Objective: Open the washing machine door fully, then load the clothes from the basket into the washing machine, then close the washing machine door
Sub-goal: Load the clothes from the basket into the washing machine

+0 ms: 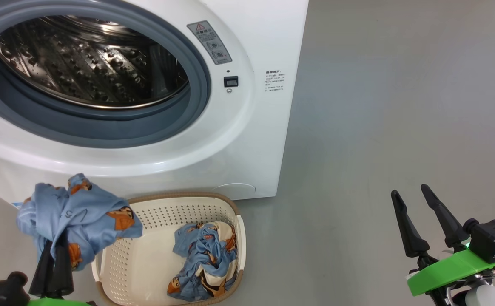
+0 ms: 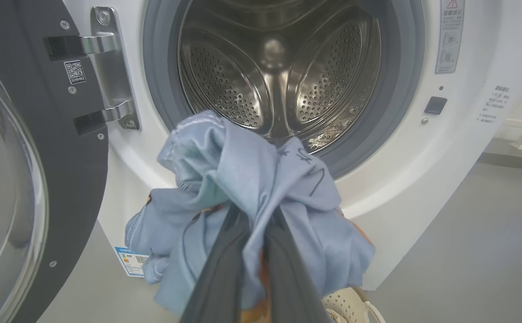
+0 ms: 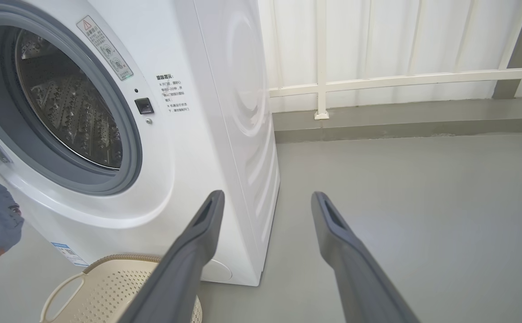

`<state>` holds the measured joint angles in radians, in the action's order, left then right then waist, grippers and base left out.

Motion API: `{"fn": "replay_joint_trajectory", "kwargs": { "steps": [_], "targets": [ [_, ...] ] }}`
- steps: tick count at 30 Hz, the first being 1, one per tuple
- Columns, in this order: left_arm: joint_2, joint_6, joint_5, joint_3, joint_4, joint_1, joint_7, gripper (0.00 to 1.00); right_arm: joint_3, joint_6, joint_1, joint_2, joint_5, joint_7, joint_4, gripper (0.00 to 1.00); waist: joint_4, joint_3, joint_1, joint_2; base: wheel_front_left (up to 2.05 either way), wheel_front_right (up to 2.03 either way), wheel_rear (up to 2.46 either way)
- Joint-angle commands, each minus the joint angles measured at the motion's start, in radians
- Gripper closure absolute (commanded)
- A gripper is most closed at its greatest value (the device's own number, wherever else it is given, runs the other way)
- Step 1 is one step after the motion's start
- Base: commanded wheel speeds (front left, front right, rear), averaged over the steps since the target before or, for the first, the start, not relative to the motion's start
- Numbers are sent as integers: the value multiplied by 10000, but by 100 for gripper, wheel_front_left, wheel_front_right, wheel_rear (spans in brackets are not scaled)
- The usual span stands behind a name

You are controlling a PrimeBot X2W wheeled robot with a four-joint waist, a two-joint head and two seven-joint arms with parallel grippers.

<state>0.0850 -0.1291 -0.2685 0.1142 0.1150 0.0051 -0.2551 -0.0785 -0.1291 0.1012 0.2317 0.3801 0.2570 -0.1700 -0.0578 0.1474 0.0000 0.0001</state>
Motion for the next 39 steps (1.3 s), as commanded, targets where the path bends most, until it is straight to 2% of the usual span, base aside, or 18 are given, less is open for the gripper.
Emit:
{"fn": "replay_joint_trajectory", "kwargs": {
  "steps": [1, 10, 17, 28, 39],
  "targets": [
    [111, -13, 77, 393, -366, -52, -66, 100, -115, -16, -99, 181, 91, 48, 278, 0, 3, 3, 0, -1, 0, 0, 0],
    [-35, -14, 65, 381, -431, -149, -66, 100, -54, -16, -47, 146, 57, 48, 331, 0, -31, 160, 0, -1, 0, 0, 0],
    [110, -14, -22, 324, -247, -1038, -66, 100, -29, -16, 189, 4, 45, 48, 419, 0, -121, 737, 0, -1, 0, 0, 0],
    [685, -15, -59, 416, 484, -3614, -66, 100, -184, -16, 894, -342, 34, 48, 445, 0, -496, 1919, 0, -1, 0, 0, 0],
    [1900, -15, 151, 370, 3232, -7286, -66, 100, -360, -16, 1645, -761, 44, 48, 461, 0, -1298, 3114, 0, -1, 0, 0, 0]
  ]
}}
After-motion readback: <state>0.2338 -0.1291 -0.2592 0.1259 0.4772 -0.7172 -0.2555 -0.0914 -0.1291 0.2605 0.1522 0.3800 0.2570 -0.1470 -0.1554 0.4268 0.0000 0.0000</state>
